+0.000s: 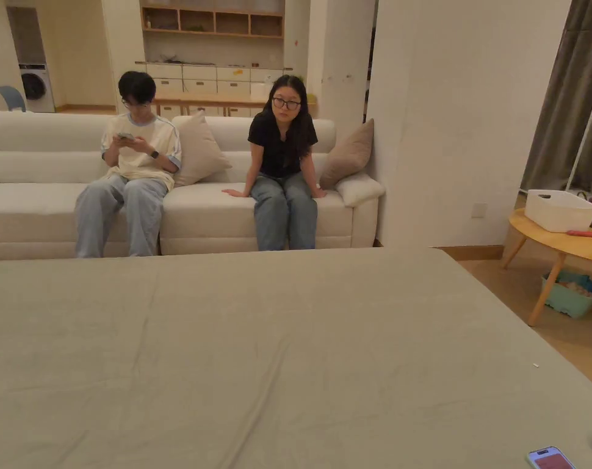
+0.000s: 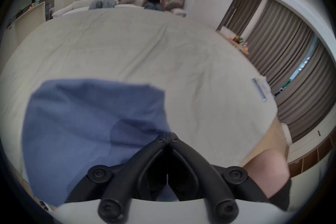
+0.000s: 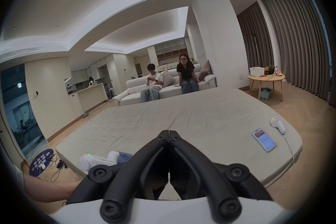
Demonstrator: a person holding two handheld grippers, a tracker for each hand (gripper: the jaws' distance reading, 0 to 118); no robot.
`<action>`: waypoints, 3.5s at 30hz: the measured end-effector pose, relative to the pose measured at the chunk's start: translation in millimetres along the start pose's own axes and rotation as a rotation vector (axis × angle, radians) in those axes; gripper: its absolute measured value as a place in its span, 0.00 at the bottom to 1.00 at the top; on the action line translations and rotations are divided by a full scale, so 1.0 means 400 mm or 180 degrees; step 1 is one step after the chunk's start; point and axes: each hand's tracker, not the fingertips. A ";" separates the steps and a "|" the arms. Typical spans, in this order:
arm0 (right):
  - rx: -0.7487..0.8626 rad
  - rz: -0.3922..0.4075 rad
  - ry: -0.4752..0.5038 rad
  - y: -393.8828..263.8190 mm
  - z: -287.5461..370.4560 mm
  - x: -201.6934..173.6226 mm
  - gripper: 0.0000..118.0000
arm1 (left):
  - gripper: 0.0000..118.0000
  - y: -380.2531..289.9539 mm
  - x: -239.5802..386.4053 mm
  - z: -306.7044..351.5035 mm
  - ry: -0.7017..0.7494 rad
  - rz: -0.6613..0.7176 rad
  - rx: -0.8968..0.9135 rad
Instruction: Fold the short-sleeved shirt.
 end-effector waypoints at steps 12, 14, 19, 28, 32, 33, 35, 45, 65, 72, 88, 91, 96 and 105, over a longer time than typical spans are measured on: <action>0.0163 0.0420 0.0009 -0.012 -0.032 -0.084 0.00 | 0.00 0.048 -0.025 0.729 0.0916 -0.0730 0.2345; 0.0104 0.0436 0.0100 -0.019 -0.059 -0.096 0.00 | 0.00 0.035 -0.041 0.743 0.0963 -0.0692 0.2253; -0.0343 0.0477 0.0522 -0.026 -0.198 -0.153 0.00 | 0.00 0.025 -0.131 0.733 0.0746 -0.0219 0.2082; -0.2151 -0.0254 0.1315 -0.377 -0.668 -0.267 0.00 | 0.00 0.005 -0.257 0.686 0.0868 -0.0023 0.1724; -0.2629 -0.0538 0.1135 -0.496 -0.755 -0.255 0.00 | 0.00 -0.014 -0.301 0.667 0.0610 0.0224 0.1590; -0.2641 -0.0558 0.1099 -0.513 -0.760 -0.246 0.00 | 0.00 -0.017 -0.312 0.660 0.0538 0.0280 0.1579; -0.2578 -0.0700 0.1196 -0.527 -0.760 -0.227 0.00 | 0.00 -0.016 -0.328 0.647 0.0447 0.0288 0.1508; -0.2581 -0.0652 0.1203 -0.512 -0.751 -0.226 0.00 | 0.89 0.049 -0.546 0.367 -0.0995 0.1090 0.0053; -0.2632 -0.0783 0.1207 -0.519 -0.763 -0.216 0.00 | 0.95 0.019 -0.557 -0.055 -0.1527 0.1193 -0.0538; -0.2606 -0.0769 0.1203 -0.521 -0.765 -0.218 0.00 | 0.17 -0.016 -0.574 -0.056 -0.1393 0.1455 -0.0591; -0.0047 0.0754 0.0339 -0.070 -0.328 -0.228 0.00 | 0.18 0.002 -0.529 -0.040 -0.1102 0.1295 -0.0641; 0.0538 0.1261 -0.0613 0.013 -0.127 -0.209 0.00 | 0.18 0.002 -0.512 -0.026 -0.1025 0.1244 -0.0591; 0.0634 0.1069 -0.0947 0.058 0.037 -0.149 0.00 | 0.18 0.000 -0.484 -0.001 -0.0897 0.1088 -0.0456; 0.0469 0.0771 -0.0843 0.053 -0.006 -0.139 0.00 | 0.18 0.059 -0.663 0.196 -0.0326 0.0853 -0.0358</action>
